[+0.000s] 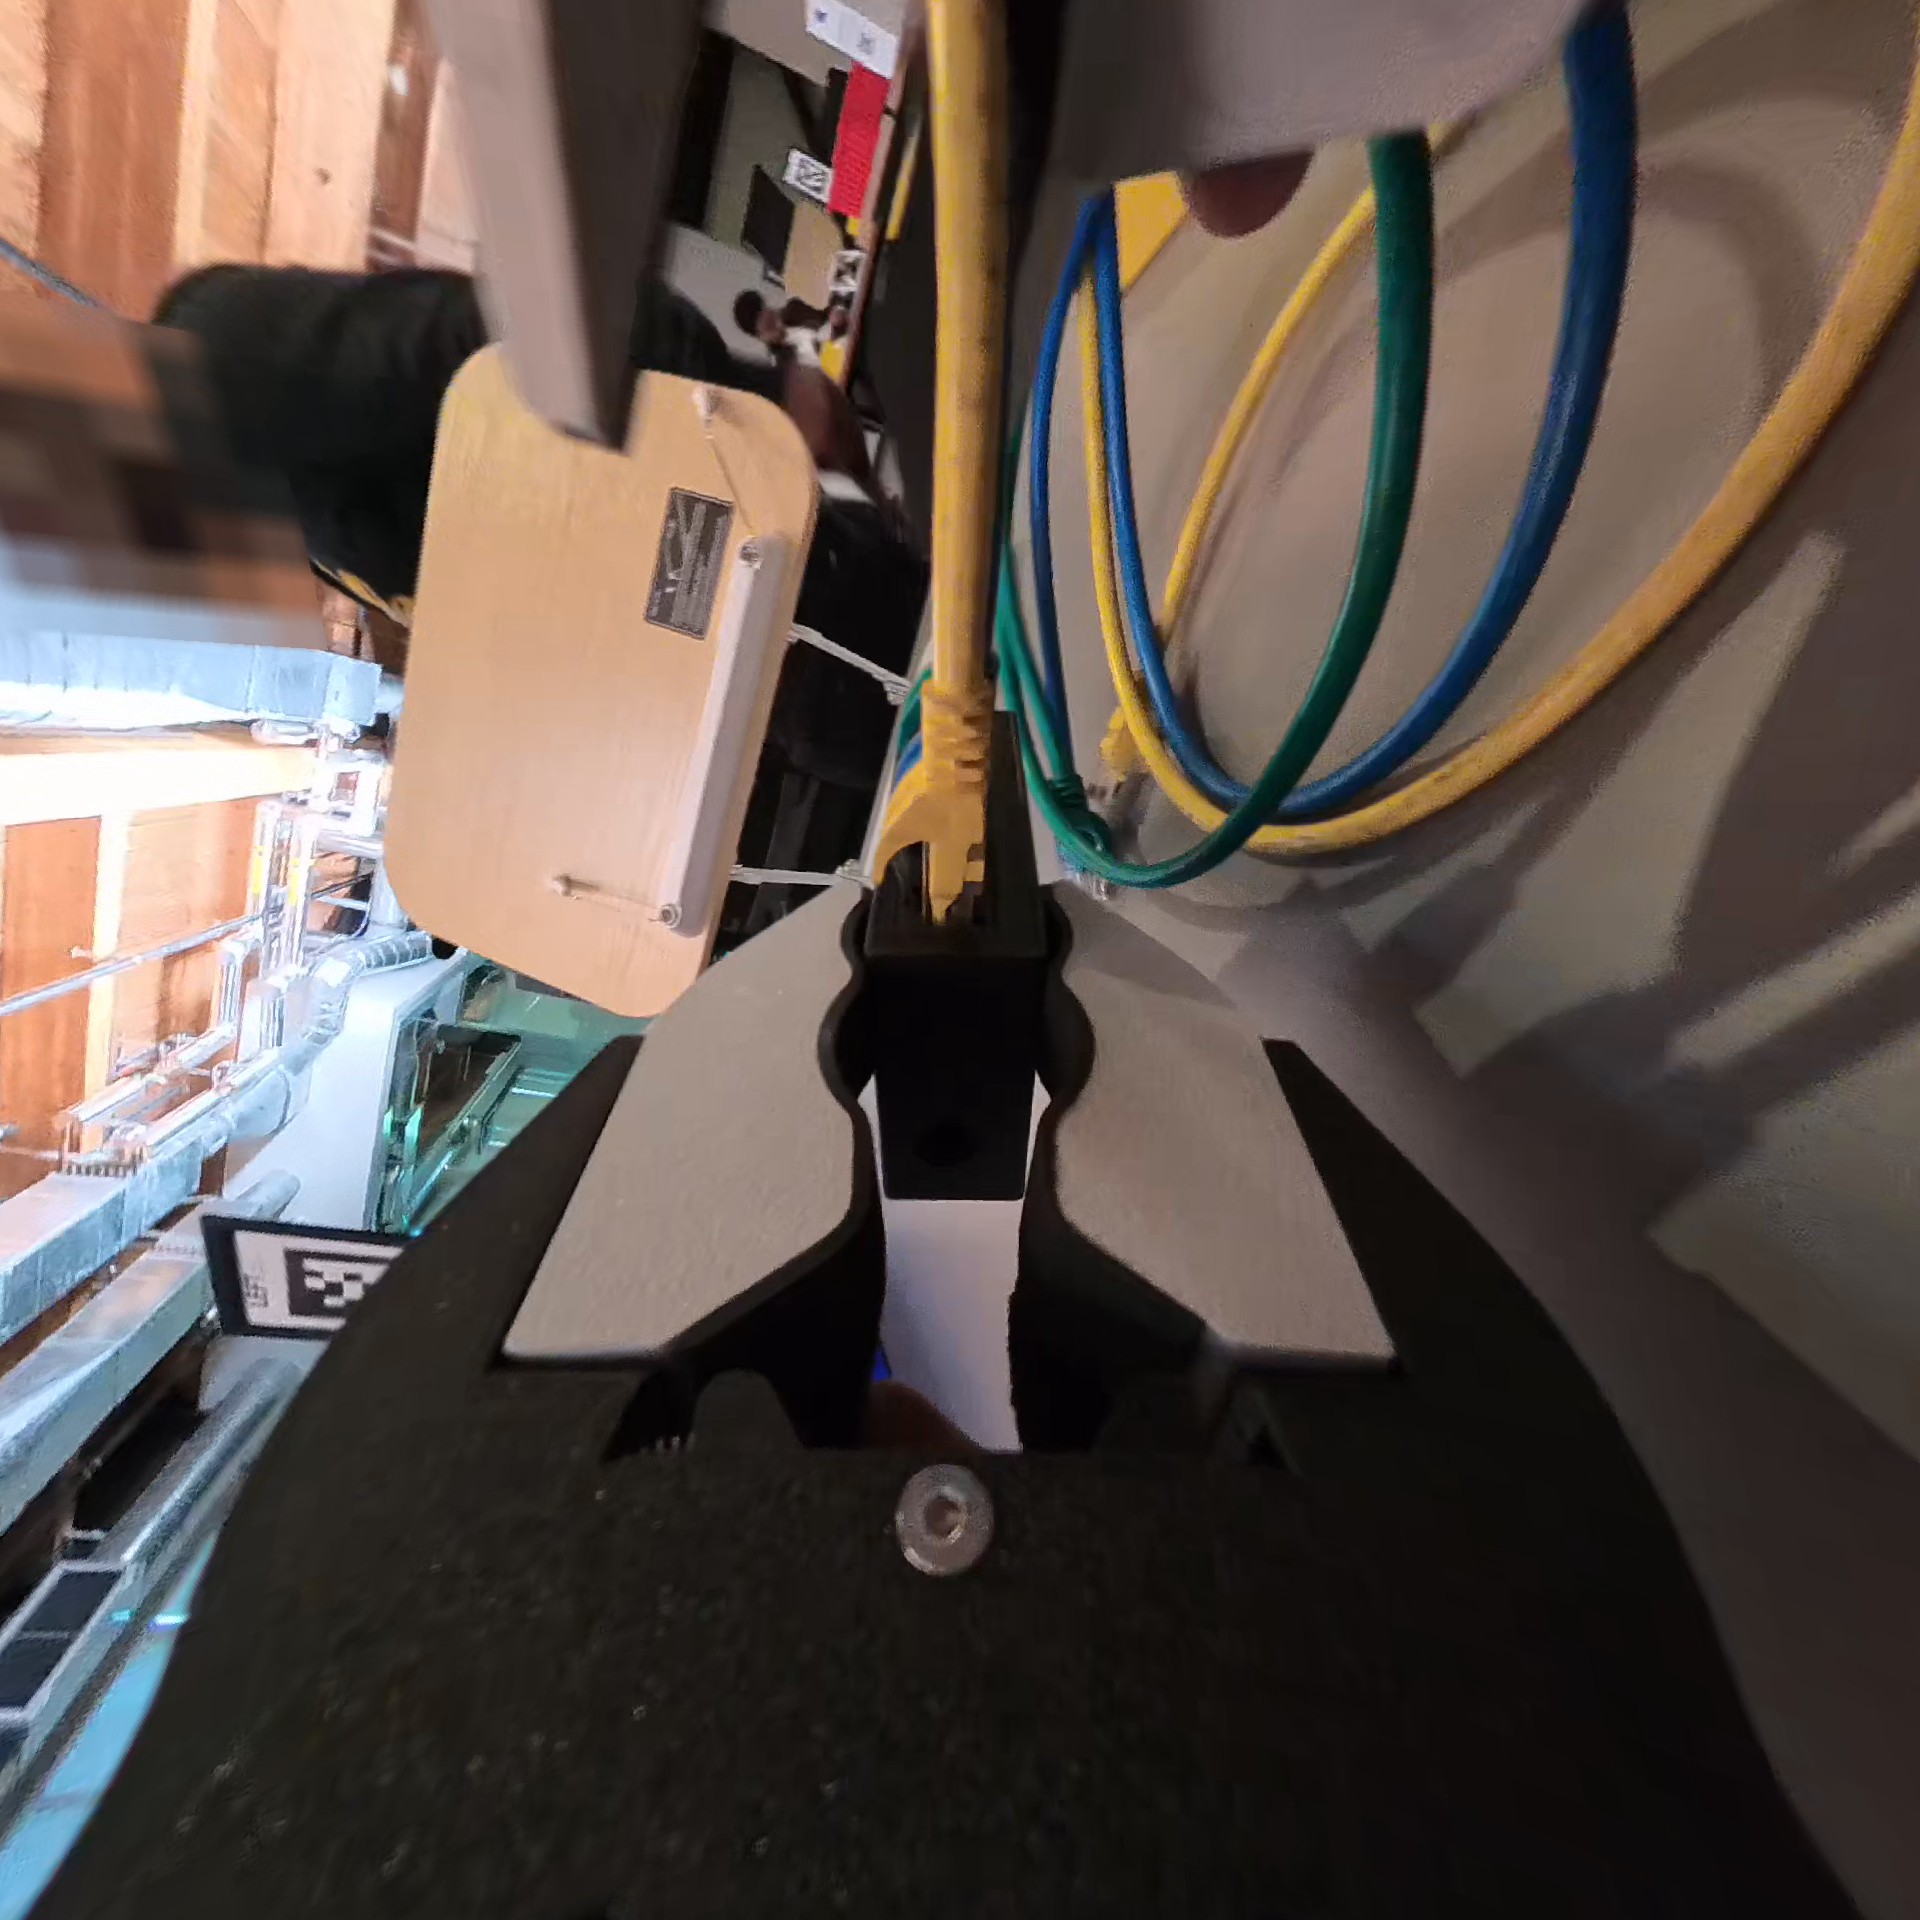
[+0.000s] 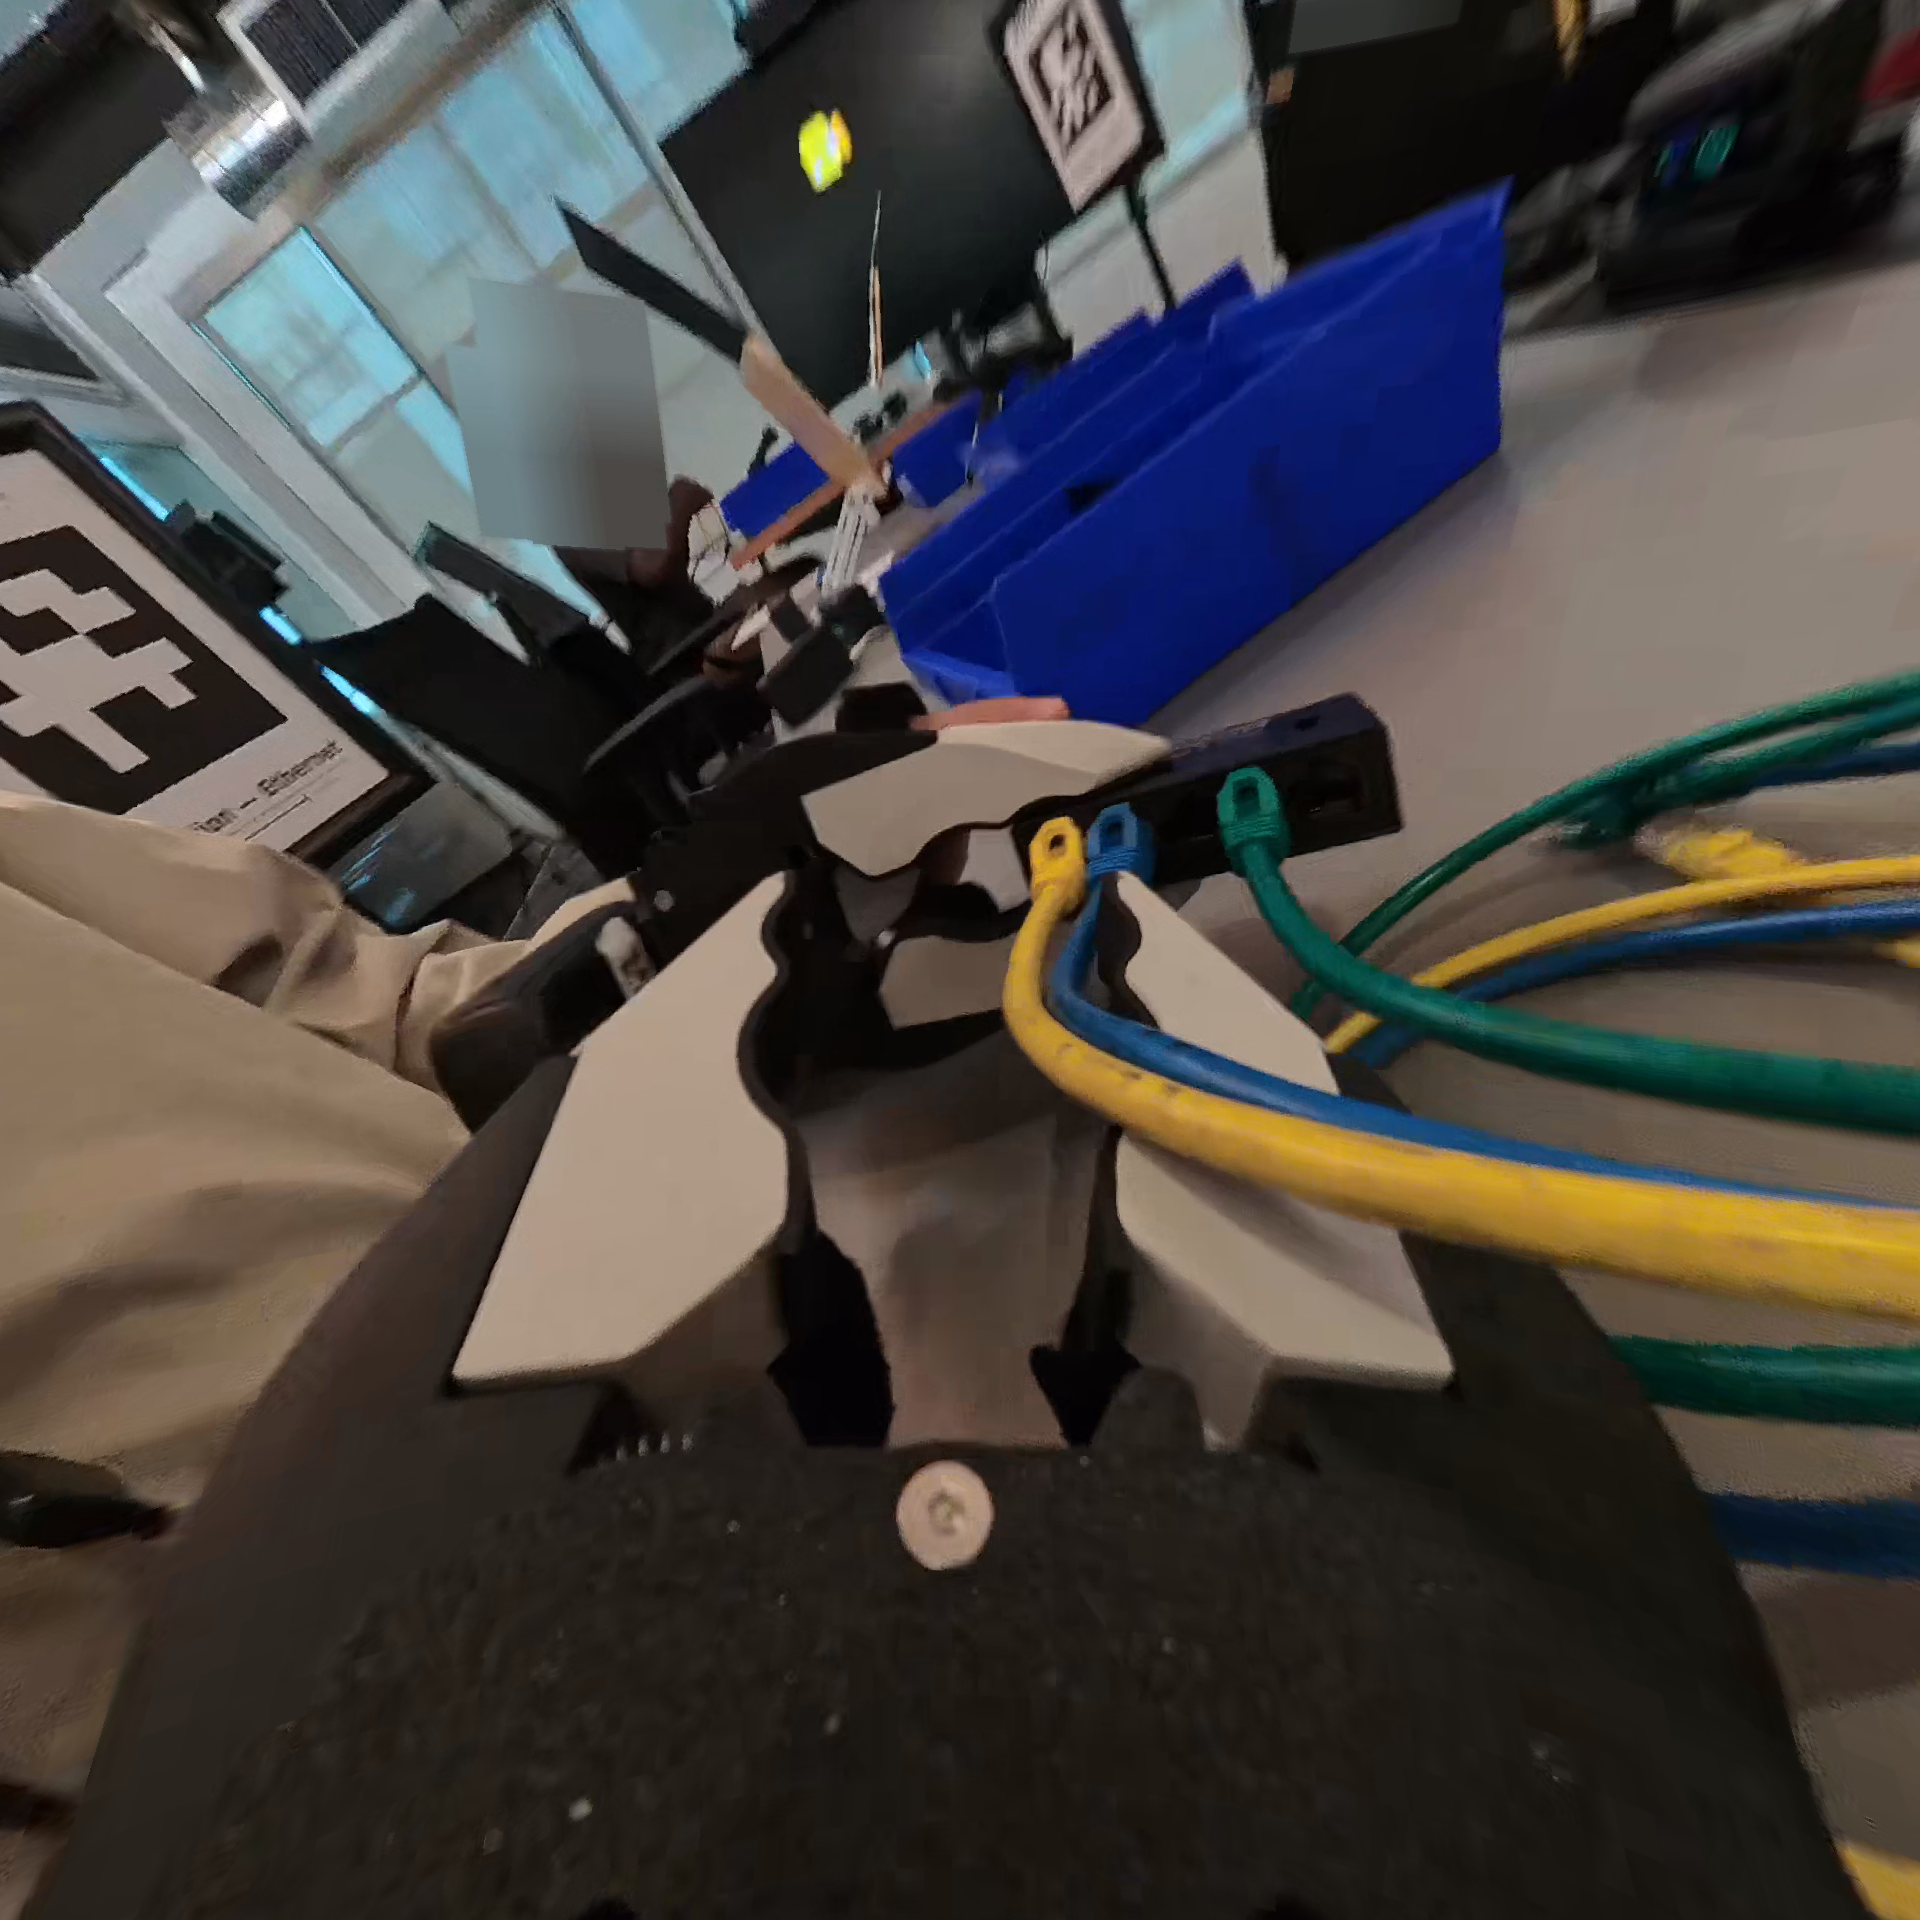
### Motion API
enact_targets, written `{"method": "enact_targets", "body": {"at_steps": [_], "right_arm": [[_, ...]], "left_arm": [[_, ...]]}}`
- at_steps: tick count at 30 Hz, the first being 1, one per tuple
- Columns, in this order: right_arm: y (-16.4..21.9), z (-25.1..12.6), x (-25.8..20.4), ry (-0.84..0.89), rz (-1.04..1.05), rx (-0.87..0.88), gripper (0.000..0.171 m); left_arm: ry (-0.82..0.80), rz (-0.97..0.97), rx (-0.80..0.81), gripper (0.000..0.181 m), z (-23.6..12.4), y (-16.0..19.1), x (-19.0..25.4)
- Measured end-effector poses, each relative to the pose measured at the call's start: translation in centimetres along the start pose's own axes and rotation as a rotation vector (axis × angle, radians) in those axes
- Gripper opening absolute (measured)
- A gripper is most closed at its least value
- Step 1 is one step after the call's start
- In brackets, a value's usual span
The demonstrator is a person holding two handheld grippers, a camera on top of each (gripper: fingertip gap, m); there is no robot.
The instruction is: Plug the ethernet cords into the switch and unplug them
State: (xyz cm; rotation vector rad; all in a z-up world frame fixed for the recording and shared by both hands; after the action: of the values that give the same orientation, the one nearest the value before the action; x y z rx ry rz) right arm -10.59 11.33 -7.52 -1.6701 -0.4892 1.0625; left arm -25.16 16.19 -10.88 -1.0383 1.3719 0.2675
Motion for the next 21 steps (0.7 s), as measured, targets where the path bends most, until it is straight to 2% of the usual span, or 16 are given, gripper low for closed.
{"method": "enact_targets", "body": {"at_steps": [2, 5, 6, 9, 13, 17, 21], "right_arm": [[0.6, 0.0, 0.2, 0.078, -0.056, 0.085, 0.06], [1.4, 0.8, 0.2, 0.141, 0.005, 0.186, 0.066], [1.9, 1.1, 0.2, 0.152, 0.006, 0.161, 0.072], [2.7, 1.2, -0.4, 0.161, -0.086, 0.013, 0.072], [1.6, 0.6, -2.6, 0.169, -0.523, -0.23, 0.059], [-3.3, 1.3, -4.8, 0.218, -1.017, -0.352, 0.041], [-4.6, 4.4, -4.0, 0.145, -1.354, -0.622, 0.047]], "left_arm": [[-0.033, -0.046, 0.006, 0.027, -0.1, -0.2, -0.4], [-0.048, -0.101, 0.038, 0.027, -0.4, -0.6, -0.7], [-0.05, -0.116, 0.046, 0.027, -0.5, -0.6, -0.8], [-0.053, -0.186, 0.036, 0.027, -0.5, 0.2, -1.7], [-0.04, -0.241, 0.004, 0.027, 0.0, 1.6, -2.5], [0.003, -0.225, -0.011, 0.027, 0.3, 1.9, -2.3], [0.03, -0.197, -0.017, 0.027, 0.4, 1.5, -2.1]]}}
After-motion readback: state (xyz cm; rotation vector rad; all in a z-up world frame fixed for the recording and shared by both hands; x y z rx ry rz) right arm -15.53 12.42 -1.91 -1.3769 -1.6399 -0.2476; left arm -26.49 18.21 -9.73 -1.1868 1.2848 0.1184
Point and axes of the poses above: each gripper's, where its closed fingertips meet, z out along the fingers, y out of its underside, x = y × z across the jaws, the point moved 9 cm from there along -z, back along the fingers, and after that the axes turned 7 degrees about -z, right-handed, at the moved point
